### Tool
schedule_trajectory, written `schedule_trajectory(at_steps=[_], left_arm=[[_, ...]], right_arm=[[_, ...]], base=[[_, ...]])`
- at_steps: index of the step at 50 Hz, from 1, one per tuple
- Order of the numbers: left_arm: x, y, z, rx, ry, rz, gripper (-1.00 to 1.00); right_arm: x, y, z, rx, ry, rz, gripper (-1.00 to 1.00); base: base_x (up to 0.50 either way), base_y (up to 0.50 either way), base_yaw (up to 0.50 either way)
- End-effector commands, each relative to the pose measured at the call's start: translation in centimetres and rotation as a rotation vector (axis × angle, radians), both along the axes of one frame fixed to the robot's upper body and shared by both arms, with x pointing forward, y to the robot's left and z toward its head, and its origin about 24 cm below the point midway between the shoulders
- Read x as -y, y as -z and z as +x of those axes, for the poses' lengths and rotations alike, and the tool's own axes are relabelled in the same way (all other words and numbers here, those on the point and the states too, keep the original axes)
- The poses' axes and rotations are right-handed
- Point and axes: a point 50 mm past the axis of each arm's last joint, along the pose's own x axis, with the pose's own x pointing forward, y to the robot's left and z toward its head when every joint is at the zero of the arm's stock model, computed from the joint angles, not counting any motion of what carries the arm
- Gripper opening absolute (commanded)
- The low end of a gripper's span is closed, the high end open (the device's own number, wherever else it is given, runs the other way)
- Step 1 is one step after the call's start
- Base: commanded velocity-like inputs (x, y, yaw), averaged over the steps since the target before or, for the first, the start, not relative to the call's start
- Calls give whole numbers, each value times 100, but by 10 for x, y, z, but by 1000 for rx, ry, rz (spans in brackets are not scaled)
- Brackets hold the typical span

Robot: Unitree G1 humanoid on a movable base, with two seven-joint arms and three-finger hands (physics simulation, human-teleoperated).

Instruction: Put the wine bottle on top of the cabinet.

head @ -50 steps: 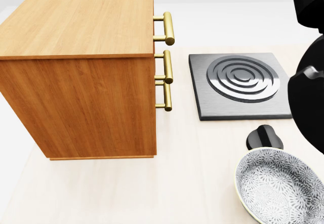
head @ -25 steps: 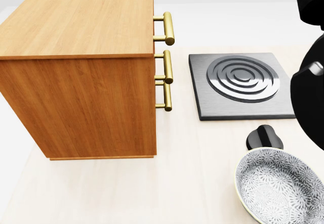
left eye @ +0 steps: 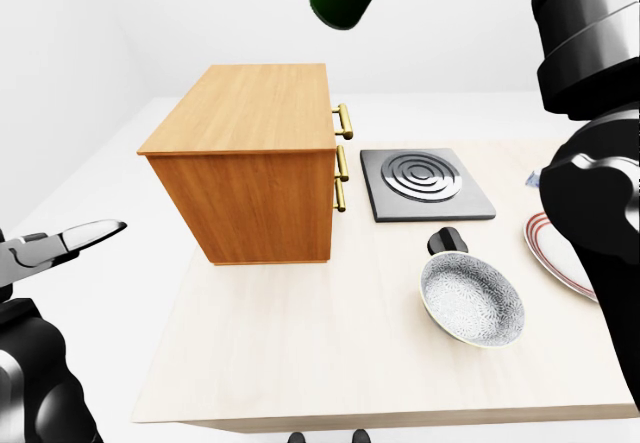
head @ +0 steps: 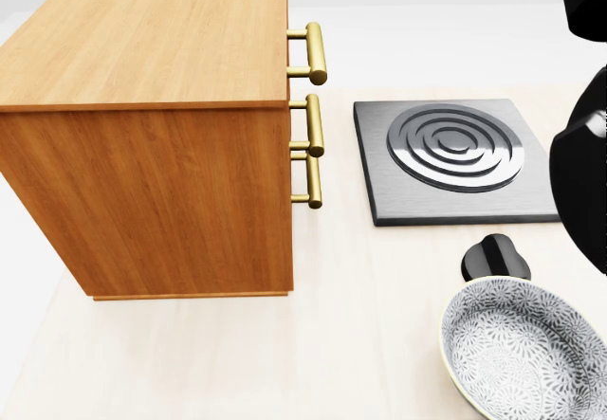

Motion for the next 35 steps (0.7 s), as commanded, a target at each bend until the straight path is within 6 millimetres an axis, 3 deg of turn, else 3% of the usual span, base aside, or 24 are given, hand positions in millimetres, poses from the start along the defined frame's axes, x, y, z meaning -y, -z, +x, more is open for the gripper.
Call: schedule_trajectory(at_steps=[1, 20, 35], left_arm=[[0, 1, 1, -7, 1, -1, 100], [1, 1, 1, -7, 2, -1, 100], [0, 2, 2, -13, 1, -2, 100]], right_arm=[[-4, -8, -6, 33, -17, -6, -95], [-28, -11, -11, 78, -57, -148, -94], [-34, 2, -4, 59, -87, -189, -94]], base=[[0, 0, 0], [0, 0, 0], [0, 0, 0]])
